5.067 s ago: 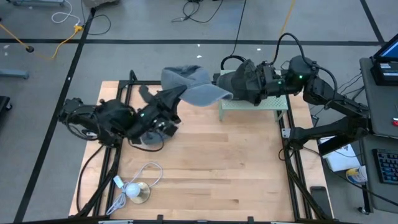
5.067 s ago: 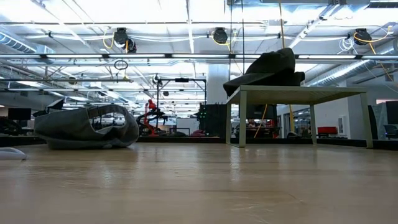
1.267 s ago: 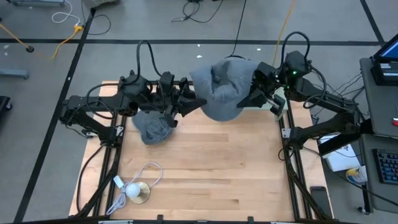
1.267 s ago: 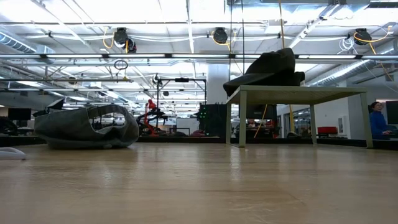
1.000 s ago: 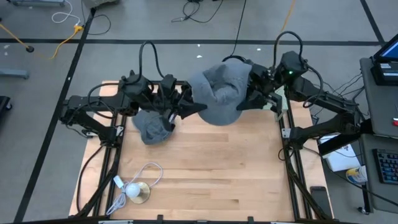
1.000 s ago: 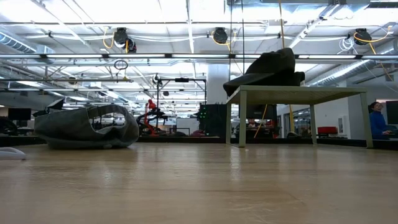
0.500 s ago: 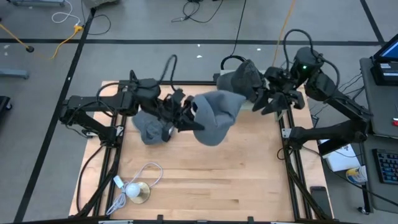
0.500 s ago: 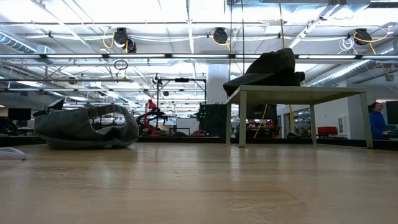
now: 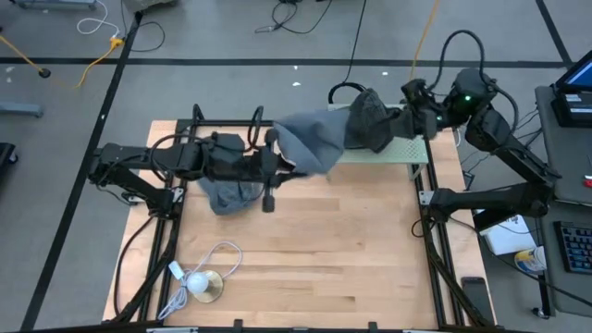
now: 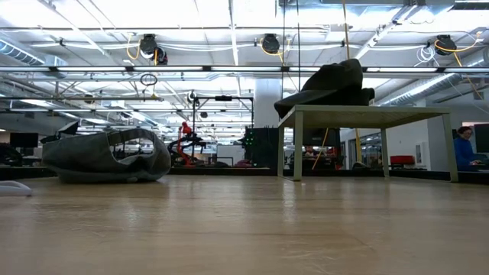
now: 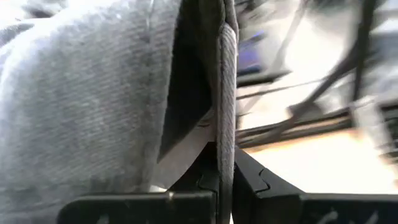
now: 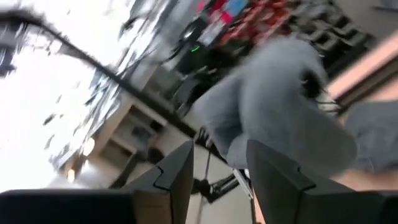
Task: Pick & Place hat
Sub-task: Put the bottom gray cap on the shelf
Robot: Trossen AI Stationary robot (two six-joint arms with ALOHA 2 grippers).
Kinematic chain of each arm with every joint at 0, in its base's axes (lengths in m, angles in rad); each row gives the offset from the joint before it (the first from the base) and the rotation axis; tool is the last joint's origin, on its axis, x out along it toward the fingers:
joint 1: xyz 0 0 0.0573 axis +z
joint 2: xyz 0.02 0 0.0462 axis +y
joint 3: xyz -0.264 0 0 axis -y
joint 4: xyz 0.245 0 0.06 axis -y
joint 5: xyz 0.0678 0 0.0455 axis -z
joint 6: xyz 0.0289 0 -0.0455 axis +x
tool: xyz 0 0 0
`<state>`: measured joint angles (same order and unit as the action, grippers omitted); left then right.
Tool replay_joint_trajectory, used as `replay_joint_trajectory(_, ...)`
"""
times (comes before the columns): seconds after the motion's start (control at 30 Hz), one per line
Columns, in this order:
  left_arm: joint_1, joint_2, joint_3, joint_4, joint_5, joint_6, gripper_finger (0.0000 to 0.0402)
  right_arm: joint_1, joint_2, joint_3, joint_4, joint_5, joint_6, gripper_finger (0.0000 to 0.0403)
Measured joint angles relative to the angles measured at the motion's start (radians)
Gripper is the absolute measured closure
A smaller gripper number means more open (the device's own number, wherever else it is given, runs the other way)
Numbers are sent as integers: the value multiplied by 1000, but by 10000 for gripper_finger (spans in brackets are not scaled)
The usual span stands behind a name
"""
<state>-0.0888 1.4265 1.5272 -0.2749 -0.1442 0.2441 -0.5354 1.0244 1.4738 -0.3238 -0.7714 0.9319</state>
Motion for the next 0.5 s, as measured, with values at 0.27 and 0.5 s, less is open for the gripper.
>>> replay_joint_trajectory(0.27, -35, 0, 0, 3, -364, 351, 394, 0, 37, 0, 62, 67, 170, 269)
replay_joint_trajectory(0.5, -29, 0, 0, 3, -467, 574, 394, 1, 69, 0, 88, 105, 282, 264)
